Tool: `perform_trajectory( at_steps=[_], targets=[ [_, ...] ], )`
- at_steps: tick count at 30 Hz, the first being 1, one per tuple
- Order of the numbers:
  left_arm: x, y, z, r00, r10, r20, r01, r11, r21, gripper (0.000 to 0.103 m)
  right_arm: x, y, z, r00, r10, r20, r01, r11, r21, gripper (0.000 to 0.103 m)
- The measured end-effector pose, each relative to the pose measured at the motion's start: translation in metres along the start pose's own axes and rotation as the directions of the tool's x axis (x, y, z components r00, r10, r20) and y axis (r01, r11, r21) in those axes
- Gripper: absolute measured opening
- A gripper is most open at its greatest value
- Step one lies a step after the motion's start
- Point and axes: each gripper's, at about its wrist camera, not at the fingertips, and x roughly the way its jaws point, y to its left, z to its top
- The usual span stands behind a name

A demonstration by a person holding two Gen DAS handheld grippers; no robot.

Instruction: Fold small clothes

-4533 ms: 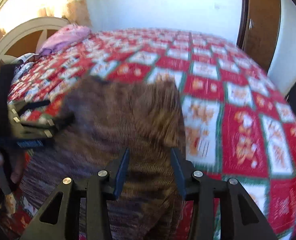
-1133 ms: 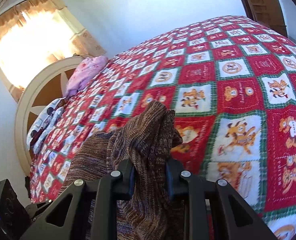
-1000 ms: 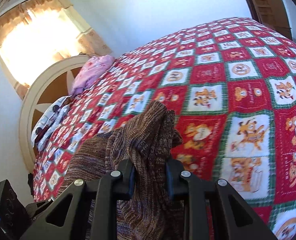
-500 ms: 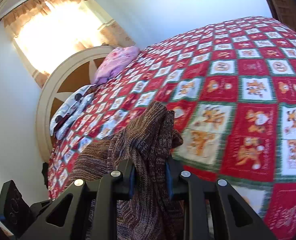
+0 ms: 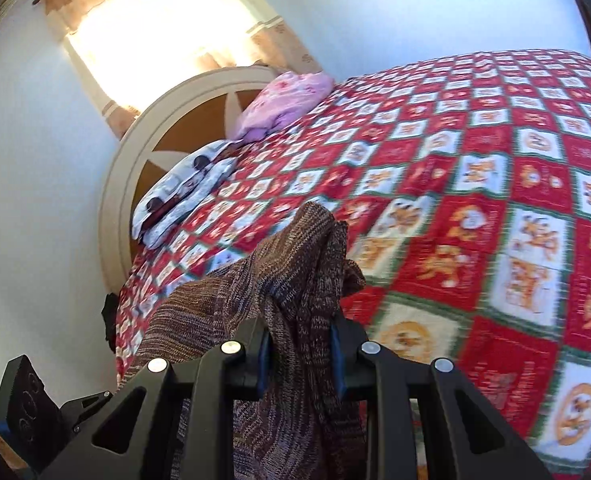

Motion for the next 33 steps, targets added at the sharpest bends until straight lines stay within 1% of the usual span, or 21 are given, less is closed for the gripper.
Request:
perform_trajectory(
  at_steps=[7,12,18,21,25,30,33],
  targets=[
    [-0.014,0.038,-0.013,0.997,0.075,0.011,-0.074,0.996,-0.044,0.031,0.043,0.048,0.004,0.997,0.061,-0.043,-0.063,0.997,-0.046,0.024],
    [-0.025,0.065,-0.02,0.993,0.119,0.015,-0.117,0.99,-0.076,0.031,0.074,0.075,0.009,0.994,0.083,-0.074,-0.089,0.993,-0.077,0.024],
    [-0.024,0.094,-0.031,0.989,0.145,0.012,-0.142,0.98,-0.142,0.031,0.107,0.096,0.013,0.992,0.066,-0.111,-0.078,0.991,-0.113,0.024],
    [-0.018,0.101,-0.039,0.988,0.154,-0.004,-0.153,0.976,-0.155,0.031,0.13,0.1,0.012,0.988,0.04,-0.147,-0.059,0.99,-0.125,0.024],
    [-0.011,0.106,-0.05,0.982,0.188,-0.03,-0.19,0.972,-0.136,0.031,0.155,0.098,0.005,0.983,0.015,-0.182,-0.039,0.991,-0.126,0.024],
    [0.005,0.115,-0.066,0.979,0.182,-0.089,-0.194,0.967,-0.164,0.032,0.184,0.085,-0.01,0.972,-0.001,-0.235,-0.022,0.995,-0.097,0.024],
    [0.008,0.114,-0.071,0.977,0.186,-0.1,-0.201,0.966,-0.164,0.032,0.192,0.076,-0.016,0.968,-0.013,-0.25,-0.007,0.997,-0.081,0.024]
  ],
)
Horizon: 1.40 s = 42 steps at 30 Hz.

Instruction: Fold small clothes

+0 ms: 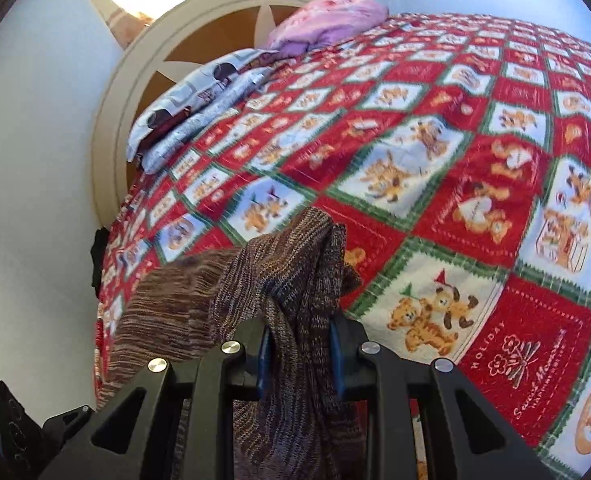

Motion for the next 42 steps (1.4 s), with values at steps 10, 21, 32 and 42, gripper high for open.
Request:
perform_trajectory(
  at_steps=[10,21,32,42],
  targets=[
    [0.002,-0.002,-0.003,1.0,0.01,0.0,-0.01,1.0,-0.004,0.033,0.016,-0.008,-0.002,0.999,-0.029,-0.026,0.03,0.999,0.015,0.026],
    [0.005,0.003,-0.004,1.0,0.018,0.0,-0.018,1.0,-0.02,0.039,-0.048,-0.02,-0.039,0.998,-0.02,0.053,0.017,0.999,0.051,0.039],
    [0.005,0.002,-0.005,1.0,0.022,0.0,-0.022,1.0,-0.017,0.039,-0.078,0.028,-0.12,0.999,0.039,-0.025,-0.041,0.996,-0.08,0.039],
    [-0.007,0.004,-0.014,0.999,0.034,0.008,-0.034,0.999,0.0,0.076,-0.092,0.009,-0.144,0.98,-0.187,-0.062,0.181,0.979,-0.095,0.002]
  ],
)
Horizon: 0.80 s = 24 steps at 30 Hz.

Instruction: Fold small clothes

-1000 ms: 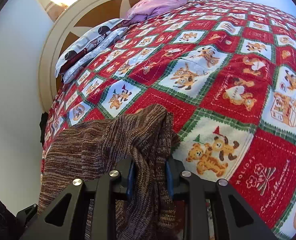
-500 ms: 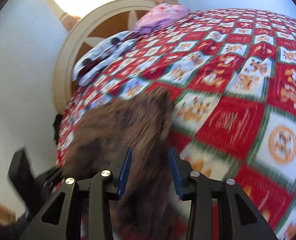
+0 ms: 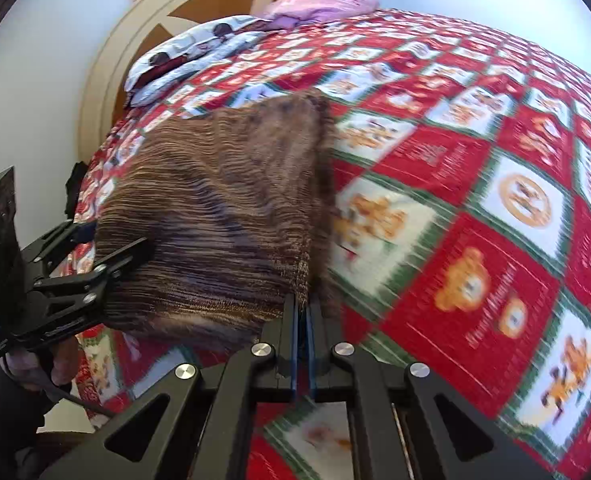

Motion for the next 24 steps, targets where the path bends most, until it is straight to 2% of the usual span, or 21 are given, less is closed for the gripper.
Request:
perform_trajectory(
  at_steps=[3,5,6,7,8,9,11,13,15,17,18,19,22,24],
  targets=[
    [0.005,-0.001,-0.006,1.0,0.009,-0.021,-0.008,1.0,0.007,0.078,0.001,-0.001,0.002,1.0,0.018,0.007,-0.018,1.0,0.0,0.003],
    [0.006,0.0,-0.009,0.999,0.013,-0.031,-0.013,1.0,0.002,0.078,-0.007,0.004,0.005,0.999,-0.004,0.053,0.004,1.0,-0.001,0.006],
    [0.006,0.0,-0.01,0.999,0.014,-0.033,-0.013,1.0,0.001,0.078,-0.013,0.01,0.007,0.996,-0.017,0.089,0.017,1.0,-0.007,0.012],
    [0.005,0.001,-0.01,0.999,0.018,-0.035,-0.018,1.0,-0.001,0.078,-0.02,0.014,0.009,0.992,-0.02,0.123,0.022,1.0,-0.015,0.026],
    [0.005,0.002,-0.009,0.999,0.02,-0.036,-0.02,1.0,-0.003,0.078,-0.027,0.019,0.009,0.988,-0.008,0.153,0.012,1.0,-0.024,0.035],
    [0.004,0.003,-0.008,0.999,0.021,-0.037,-0.022,1.0,-0.007,0.078,-0.034,0.026,0.011,0.981,0.032,0.19,-0.025,0.999,-0.042,0.049],
    [0.004,0.003,-0.008,0.999,0.023,-0.041,-0.023,1.0,-0.012,0.078,-0.034,0.042,0.011,0.976,0.096,0.194,-0.077,0.991,-0.106,0.051],
    [0.004,0.001,-0.009,0.999,0.028,-0.043,-0.029,1.0,-0.007,0.078,-0.025,0.052,0.009,0.982,0.097,0.161,-0.073,0.986,-0.15,0.051],
    [0.003,-0.001,-0.009,0.998,0.032,-0.045,-0.032,0.999,0.001,0.078,-0.003,0.053,0.002,0.996,0.026,0.088,-0.013,0.988,-0.155,0.051],
    [0.001,-0.002,-0.01,0.998,0.036,-0.047,-0.035,0.999,0.01,0.078,0.013,0.047,-0.007,0.997,-0.055,0.049,0.062,0.984,-0.164,0.051],
    [0.0,-0.002,-0.01,0.998,0.036,-0.048,-0.035,0.999,0.011,0.078,0.012,0.048,-0.013,0.995,-0.051,0.089,0.068,0.979,-0.195,0.051],
    [-0.001,-0.002,-0.011,0.998,0.032,-0.048,-0.031,0.999,0.01,0.078,0.01,0.049,-0.015,0.994,-0.057,0.093,0.075,0.976,-0.204,0.051],
    [-0.006,-0.002,-0.01,0.998,0.037,-0.047,-0.036,0.999,0.009,0.078,-0.006,0.048,-0.018,0.992,-0.064,0.109,0.082,0.982,-0.168,0.051],
    [-0.013,-0.004,-0.009,0.998,0.042,-0.04,-0.042,0.999,0.008,0.078,-0.027,0.049,-0.021,0.983,-0.083,0.166,0.108,0.983,-0.149,0.051]
  ],
)
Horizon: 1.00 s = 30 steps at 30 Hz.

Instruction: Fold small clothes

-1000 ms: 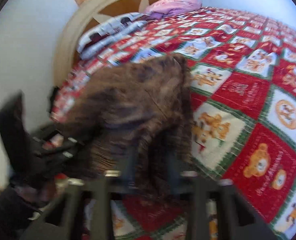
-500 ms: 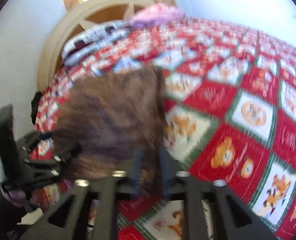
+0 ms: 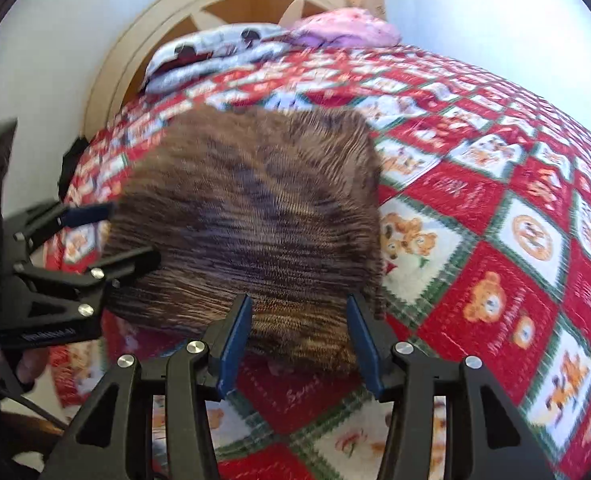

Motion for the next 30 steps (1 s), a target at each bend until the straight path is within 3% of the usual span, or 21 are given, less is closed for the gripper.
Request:
perform_trajectory(
  at_steps=[8,11,15,30],
  targets=[
    [-0.045,-0.005,0.003,0.996,0.006,0.089,-0.008,1.0,0.018,0.079,-0.06,0.011,0.004,0.988,-0.088,0.125,0.086,0.996,0.019,0.051],
    [-0.063,-0.003,0.006,0.989,0.022,0.143,-0.023,1.0,0.011,0.095,-0.078,0.02,0.003,0.979,-0.106,0.173,0.105,0.994,0.016,0.055],
    [-0.08,-0.002,0.01,0.978,0.039,0.203,-0.039,0.999,-0.003,0.097,-0.094,0.034,0.005,0.967,-0.125,0.222,0.131,0.991,-0.01,0.057],
    [-0.094,-0.001,0.013,0.966,0.041,0.254,-0.034,0.999,-0.033,0.097,-0.107,0.037,0.003,0.961,-0.123,0.246,0.124,0.992,0.011,0.057]
  ],
)
